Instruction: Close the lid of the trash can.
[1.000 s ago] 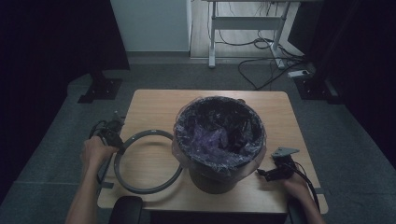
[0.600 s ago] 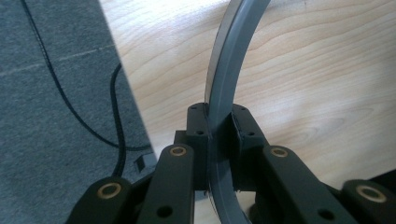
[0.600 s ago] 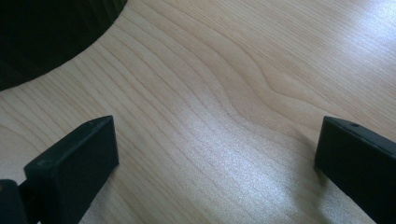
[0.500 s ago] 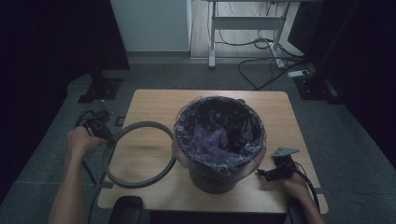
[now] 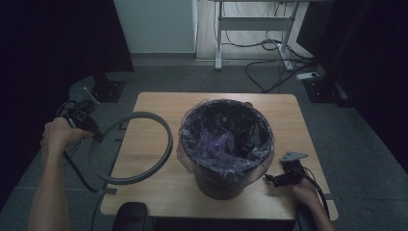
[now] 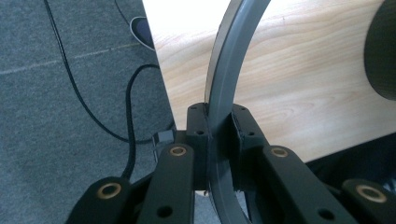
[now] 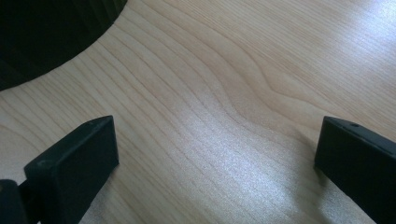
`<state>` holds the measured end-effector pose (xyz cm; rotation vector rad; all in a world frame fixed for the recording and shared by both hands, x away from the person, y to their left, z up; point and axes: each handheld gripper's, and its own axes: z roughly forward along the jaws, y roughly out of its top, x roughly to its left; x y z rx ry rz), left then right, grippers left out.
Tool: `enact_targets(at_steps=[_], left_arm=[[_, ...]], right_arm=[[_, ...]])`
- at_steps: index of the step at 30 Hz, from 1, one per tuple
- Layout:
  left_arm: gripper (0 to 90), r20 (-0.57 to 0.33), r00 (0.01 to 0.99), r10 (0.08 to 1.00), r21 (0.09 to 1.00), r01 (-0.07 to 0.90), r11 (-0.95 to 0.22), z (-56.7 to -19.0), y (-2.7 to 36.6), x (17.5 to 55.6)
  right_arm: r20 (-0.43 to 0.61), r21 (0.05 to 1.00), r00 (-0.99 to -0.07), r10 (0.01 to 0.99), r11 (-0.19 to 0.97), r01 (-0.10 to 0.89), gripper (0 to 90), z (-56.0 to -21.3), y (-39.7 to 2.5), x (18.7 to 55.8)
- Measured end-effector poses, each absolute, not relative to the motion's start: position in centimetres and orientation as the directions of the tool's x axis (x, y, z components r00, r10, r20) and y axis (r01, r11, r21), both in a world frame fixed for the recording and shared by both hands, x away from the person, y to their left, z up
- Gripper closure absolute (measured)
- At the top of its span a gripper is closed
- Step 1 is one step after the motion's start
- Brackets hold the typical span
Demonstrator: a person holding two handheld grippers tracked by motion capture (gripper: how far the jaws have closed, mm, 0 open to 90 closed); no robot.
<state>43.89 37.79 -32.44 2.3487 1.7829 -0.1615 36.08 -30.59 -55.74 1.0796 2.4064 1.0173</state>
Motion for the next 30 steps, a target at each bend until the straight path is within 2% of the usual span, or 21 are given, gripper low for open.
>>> enact_targets(at_steps=[17,30], left_arm=[[80.2,-0.218,0.328,0.919,0.099,0.944,-0.314,-25.5,35.0,43.8],[80.1,-0.181,0.388,0.904,0.099,0.921,-0.376,-21.4,29.5,44.4]], right_arm=[[0.005,0.716,-0.664,0.748,0.461,0.524,0.0,-55.7,-30.6,36.1],[0.005,0.716,-0.664,0.748,0.461,0.524,0.0,-55.7,-30.6,36.1]])
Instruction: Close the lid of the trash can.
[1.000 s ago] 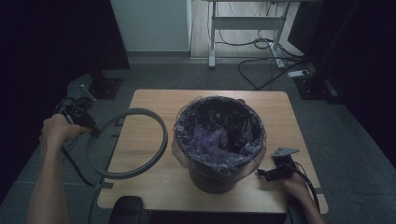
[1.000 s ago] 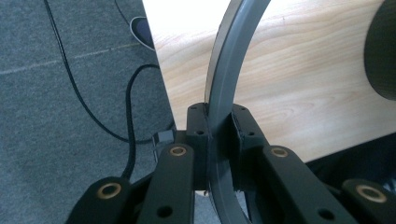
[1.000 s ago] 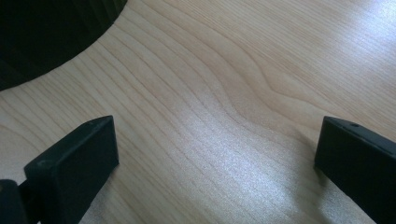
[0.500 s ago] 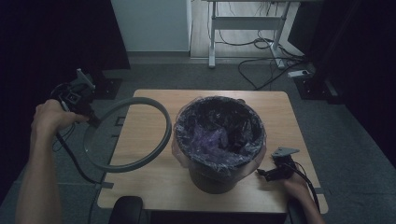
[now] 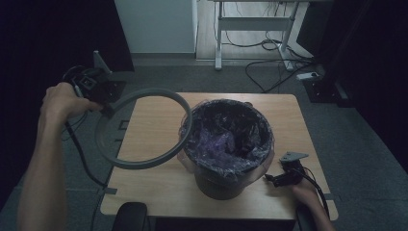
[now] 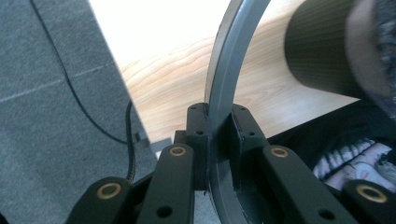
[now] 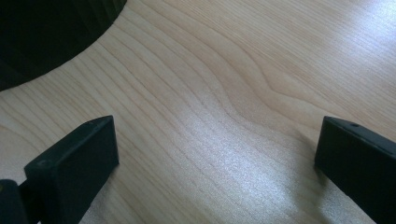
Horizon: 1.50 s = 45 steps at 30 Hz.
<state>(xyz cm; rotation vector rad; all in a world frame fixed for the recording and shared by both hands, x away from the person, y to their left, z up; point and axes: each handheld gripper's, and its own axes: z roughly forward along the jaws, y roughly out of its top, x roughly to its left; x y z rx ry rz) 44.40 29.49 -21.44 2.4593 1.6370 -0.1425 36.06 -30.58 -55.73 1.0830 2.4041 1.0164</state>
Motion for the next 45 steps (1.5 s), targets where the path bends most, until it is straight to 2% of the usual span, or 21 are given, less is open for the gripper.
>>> enact_targets(at_steps=[6,20,45], left_arm=[[80.1,-0.211,0.447,0.87,0.113,0.895,-0.432,-21.0,26.3,45.0],[80.0,-0.185,0.529,0.828,0.125,0.848,-0.515,-20.6,19.3,46.1],[80.0,-0.165,0.646,0.745,0.091,0.763,-0.64,-22.4,8.3,48.1]], right_arm=[[0.005,0.716,-0.664,0.748,0.461,0.525,0.0,-55.7,-30.6,36.1],[0.005,0.716,-0.663,0.748,0.461,0.525,0.0,-55.7,-30.6,36.0],[0.005,0.716,-0.663,0.749,0.46,0.525,0.0,-55.7,-30.6,36.0]])
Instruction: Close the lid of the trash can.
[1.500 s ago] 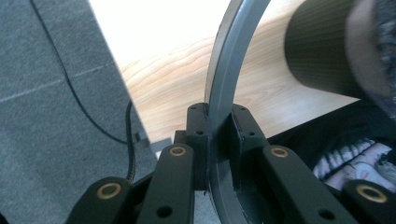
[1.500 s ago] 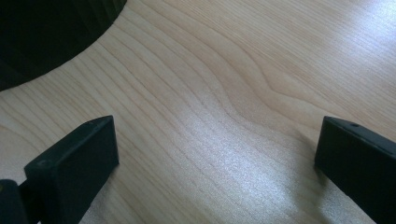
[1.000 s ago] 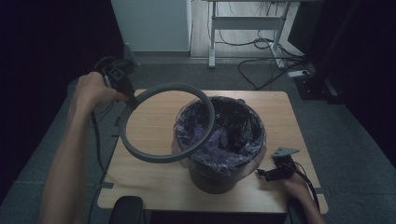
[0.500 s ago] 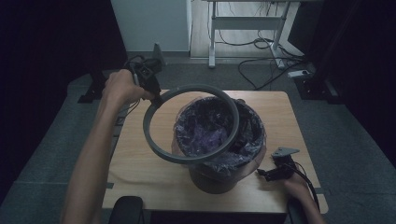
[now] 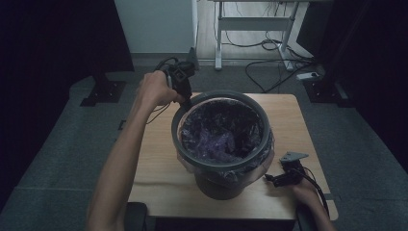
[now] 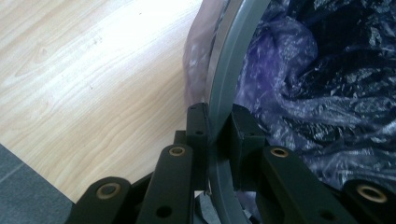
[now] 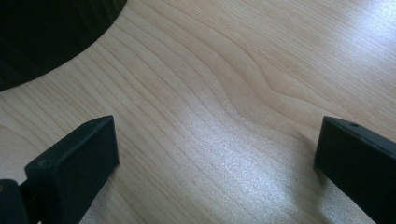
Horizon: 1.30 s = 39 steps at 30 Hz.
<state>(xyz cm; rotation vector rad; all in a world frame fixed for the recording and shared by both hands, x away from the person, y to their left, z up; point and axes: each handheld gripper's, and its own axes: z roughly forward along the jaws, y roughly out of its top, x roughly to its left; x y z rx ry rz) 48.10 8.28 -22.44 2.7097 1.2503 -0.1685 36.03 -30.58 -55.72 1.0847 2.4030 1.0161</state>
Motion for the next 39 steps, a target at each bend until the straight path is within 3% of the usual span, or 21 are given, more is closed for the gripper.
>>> enact_targets(at_steps=[19,22,24,30,35,39], left_arm=[[78.0,-0.109,0.679,0.726,0.078,0.734,-0.675,-23.9,5.9,48.6],[73.0,-0.115,0.694,0.711,0.103,0.72,-0.686,-23.9,6.0,48.7],[60.9,-0.133,0.688,0.713,0.106,0.725,-0.68,-24.0,6.1,48.8],[53.2,-0.147,0.697,0.702,0.135,0.717,-0.683,-23.7,6.9,48.6],[59.0,-0.152,0.696,0.702,0.194,0.717,-0.669,-22.9,8.2,48.5],[75.4,-0.182,0.716,0.674,0.198,0.698,-0.689,-23.2,7.9,48.2]], right_arm=[[0.005,0.716,-0.663,0.748,0.46,0.525,0.0,-55.7,-30.6,36.0],[0.005,0.716,-0.663,0.748,0.461,0.525,0.0,-55.7,-30.6,36.0],[0.005,0.716,-0.664,0.748,0.461,0.525,0.0,-55.7,-30.6,36.0],[0.005,0.716,-0.664,0.748,0.461,0.525,0.0,-55.7,-30.6,36.0],[0.005,0.716,-0.663,0.748,0.461,0.525,0.0,-55.7,-30.6,36.0],[0.005,0.716,-0.664,0.748,0.461,0.525,0.0,-55.7,-30.6,36.0]])
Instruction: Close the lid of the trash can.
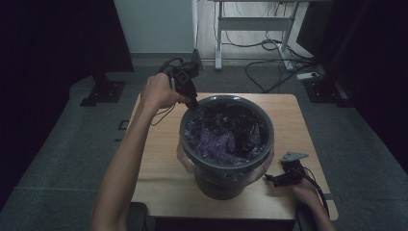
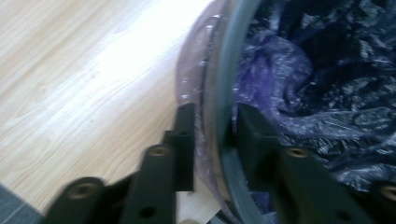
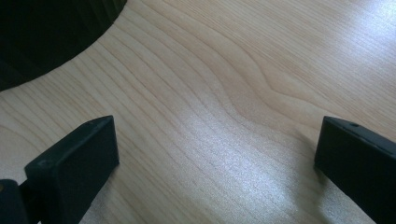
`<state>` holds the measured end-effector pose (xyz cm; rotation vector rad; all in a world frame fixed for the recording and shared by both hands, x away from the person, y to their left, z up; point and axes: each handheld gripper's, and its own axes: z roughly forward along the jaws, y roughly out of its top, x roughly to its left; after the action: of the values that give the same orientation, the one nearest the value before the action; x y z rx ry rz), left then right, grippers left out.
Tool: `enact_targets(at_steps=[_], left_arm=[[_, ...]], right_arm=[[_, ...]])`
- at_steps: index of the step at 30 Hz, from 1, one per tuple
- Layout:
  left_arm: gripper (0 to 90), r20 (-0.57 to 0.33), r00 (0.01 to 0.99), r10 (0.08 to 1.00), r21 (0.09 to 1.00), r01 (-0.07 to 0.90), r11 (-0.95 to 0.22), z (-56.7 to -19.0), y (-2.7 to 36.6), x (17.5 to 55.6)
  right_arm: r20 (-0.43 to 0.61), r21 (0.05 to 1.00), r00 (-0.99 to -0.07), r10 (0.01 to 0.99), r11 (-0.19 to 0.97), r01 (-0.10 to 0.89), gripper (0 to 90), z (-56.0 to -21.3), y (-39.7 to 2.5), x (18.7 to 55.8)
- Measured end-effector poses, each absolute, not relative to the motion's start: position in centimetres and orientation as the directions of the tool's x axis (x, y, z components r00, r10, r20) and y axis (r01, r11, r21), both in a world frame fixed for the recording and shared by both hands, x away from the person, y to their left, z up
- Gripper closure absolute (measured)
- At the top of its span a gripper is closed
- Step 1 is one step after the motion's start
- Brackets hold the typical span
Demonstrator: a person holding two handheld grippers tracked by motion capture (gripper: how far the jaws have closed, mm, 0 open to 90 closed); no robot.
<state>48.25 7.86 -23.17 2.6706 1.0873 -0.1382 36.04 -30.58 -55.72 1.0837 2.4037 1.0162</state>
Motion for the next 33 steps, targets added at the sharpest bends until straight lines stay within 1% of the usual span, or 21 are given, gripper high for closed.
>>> enact_targets(at_steps=[5,8,10,12,13,15,20,22,24,33], left_arm=[[77.9,-0.17,0.705,0.688,0.179,0.709,-0.682,-23.5,7.5,48.3],[77.7,-0.171,0.707,0.686,0.178,0.707,-0.685,-23.6,7.6,48.3],[75.4,-0.168,0.713,0.681,0.18,0.702,-0.69,-23.6,7.6,48.3],[51.6,-0.168,0.699,0.695,0.184,0.715,-0.674,-23.7,7.6,48.5],[44.9,-0.185,0.691,0.699,0.188,0.723,-0.665,-23.8,7.8,48.6],[34.2,-0.205,0.692,0.693,0.206,0.722,-0.66,-23.8,8.2,48.7],[26.6,-0.21,0.705,0.677,0.249,0.709,-0.66,-23.4,9.5,48.4],[25.5,-0.211,0.703,0.679,0.267,0.71,-0.652,-23.1,10.2,48.2],[22.4,-0.209,0.708,0.674,0.282,0.704,-0.652,-23.0,10.9,48.0],[16.1,-0.207,0.699,0.684,0.365,0.704,-0.609,-23.5,14.6,47.8]], right_arm=[[0.005,0.715,-0.664,0.748,0.461,0.525,0.0,-55.7,-30.6,36.0],[0.005,0.715,-0.665,0.747,0.462,0.524,0.0,-55.7,-30.6,36.0],[0.005,0.715,-0.665,0.747,0.462,0.524,0.0,-55.7,-30.6,36.0],[0.005,0.715,-0.665,0.747,0.462,0.524,0.0,-55.7,-30.6,36.0],[0.005,0.715,-0.665,0.747,0.462,0.524,0.0,-55.7,-30.6,36.0],[0.005,0.715,-0.665,0.747,0.462,0.524,0.0,-55.7,-30.6,36.0],[0.005,0.715,-0.665,0.747,0.462,0.524,0.0,-55.7,-30.6,36.0],[0.005,0.715,-0.665,0.747,0.462,0.524,0.0,-55.7,-30.6,36.0],[0.005,0.715,-0.665,0.747,0.462,0.524,0.0,-55.7,-30.6,36.0],[0.005,0.715,-0.665,0.747,0.462,0.524,0.0,-55.7,-30.6,36.0]])
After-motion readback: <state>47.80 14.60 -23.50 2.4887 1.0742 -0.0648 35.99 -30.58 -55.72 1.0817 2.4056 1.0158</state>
